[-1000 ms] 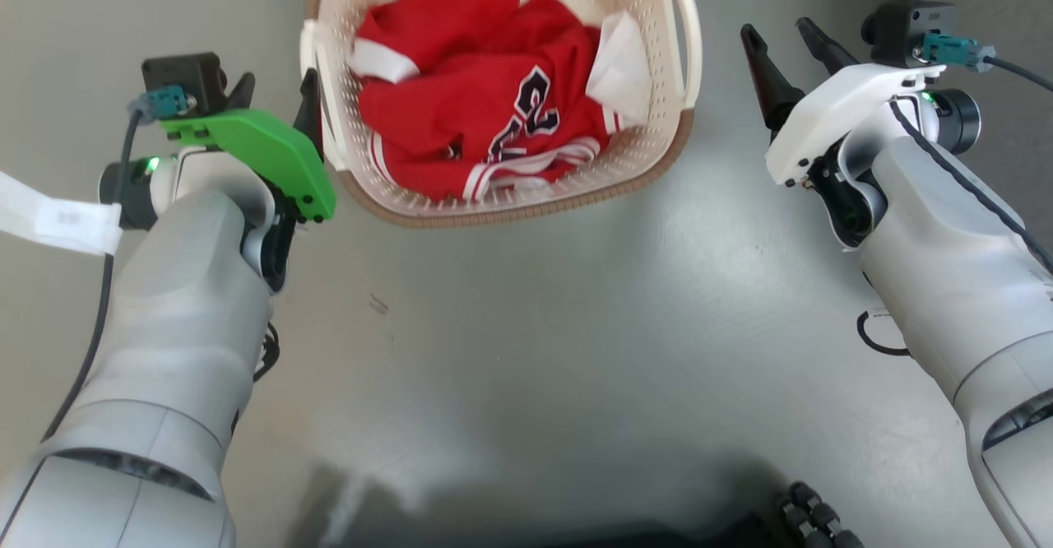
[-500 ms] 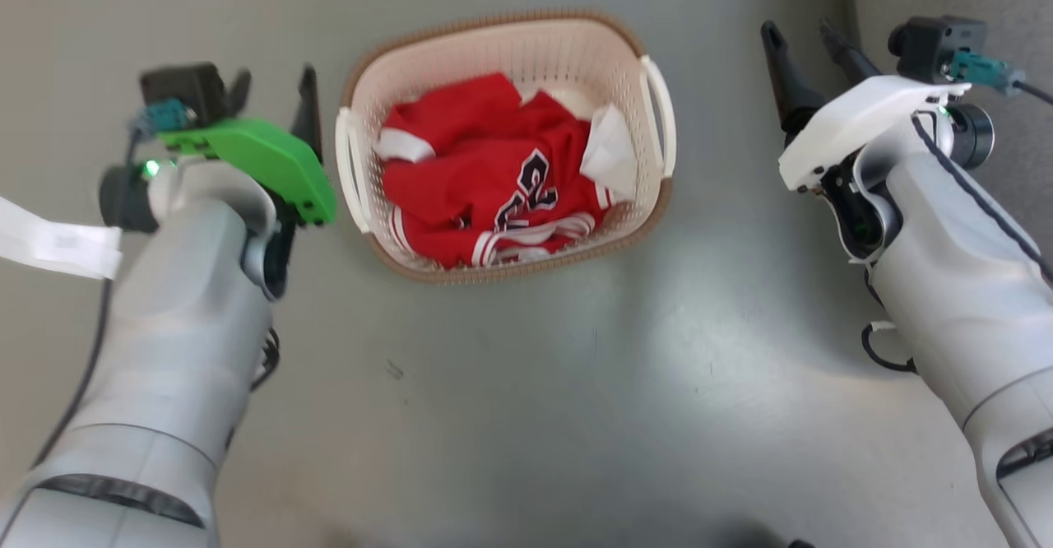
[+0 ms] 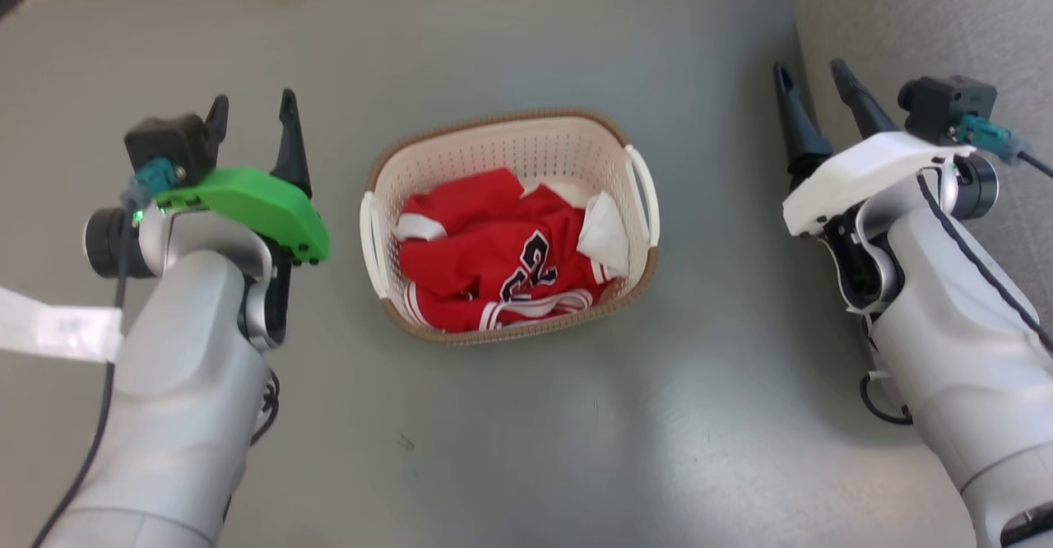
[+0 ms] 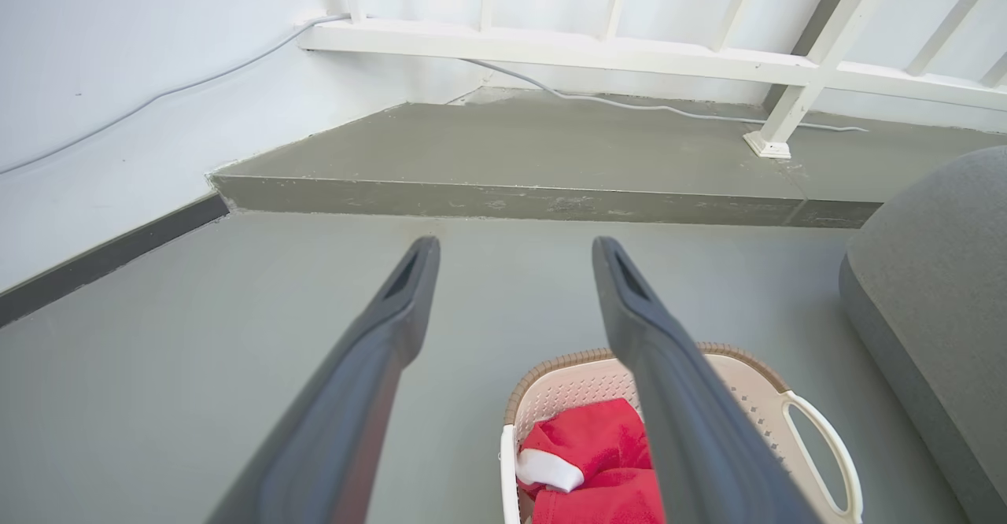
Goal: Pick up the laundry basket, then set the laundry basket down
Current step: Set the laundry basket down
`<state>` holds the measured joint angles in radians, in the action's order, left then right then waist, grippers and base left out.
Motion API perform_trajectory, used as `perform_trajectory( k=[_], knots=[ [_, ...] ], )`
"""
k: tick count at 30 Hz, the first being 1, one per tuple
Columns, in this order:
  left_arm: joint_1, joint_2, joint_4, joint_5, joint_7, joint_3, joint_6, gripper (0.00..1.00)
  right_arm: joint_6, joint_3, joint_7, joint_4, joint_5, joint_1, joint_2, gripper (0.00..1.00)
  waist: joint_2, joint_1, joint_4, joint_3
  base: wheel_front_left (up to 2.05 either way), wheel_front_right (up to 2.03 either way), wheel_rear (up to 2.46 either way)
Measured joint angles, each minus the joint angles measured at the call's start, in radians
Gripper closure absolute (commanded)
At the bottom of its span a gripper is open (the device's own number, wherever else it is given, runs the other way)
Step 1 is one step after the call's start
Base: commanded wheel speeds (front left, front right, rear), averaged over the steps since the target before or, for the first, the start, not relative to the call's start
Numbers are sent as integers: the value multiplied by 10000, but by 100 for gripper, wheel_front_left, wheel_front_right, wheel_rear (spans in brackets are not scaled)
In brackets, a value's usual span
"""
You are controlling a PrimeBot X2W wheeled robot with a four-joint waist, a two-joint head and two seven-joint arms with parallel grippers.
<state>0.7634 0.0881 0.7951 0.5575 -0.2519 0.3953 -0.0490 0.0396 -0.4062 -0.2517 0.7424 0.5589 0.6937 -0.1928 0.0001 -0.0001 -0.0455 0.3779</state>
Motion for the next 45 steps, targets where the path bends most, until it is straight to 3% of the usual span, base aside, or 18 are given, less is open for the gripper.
perform_trajectory(
  k=[10,27,34,45],
  knots=[
    [-1724,119,-1739,-1012,0,-219,-290,0,-387,541,0,-1346,-872,-1372,63,0,0,0,-93,-1288,0,0,0],
    [-4864,128,-3994,-1791,0,-591,-571,0,-700,953,0,-2917,-1772,-4071,232,0,0,0,-151,-3372,0,0,0],
    [-5819,127,-4911,-2144,0,-709,-583,0,-938,1212,0,-3607,-2008,-4914,230,0,0,-1,-151,-3778,0,0,0],
    [-7242,-36,-6050,-2280,0,-926,-660,0,-1026,1342,0,-4527,-2332,-5962,384,0,0,0,-224,-3988,0,0,0]
  ],
)
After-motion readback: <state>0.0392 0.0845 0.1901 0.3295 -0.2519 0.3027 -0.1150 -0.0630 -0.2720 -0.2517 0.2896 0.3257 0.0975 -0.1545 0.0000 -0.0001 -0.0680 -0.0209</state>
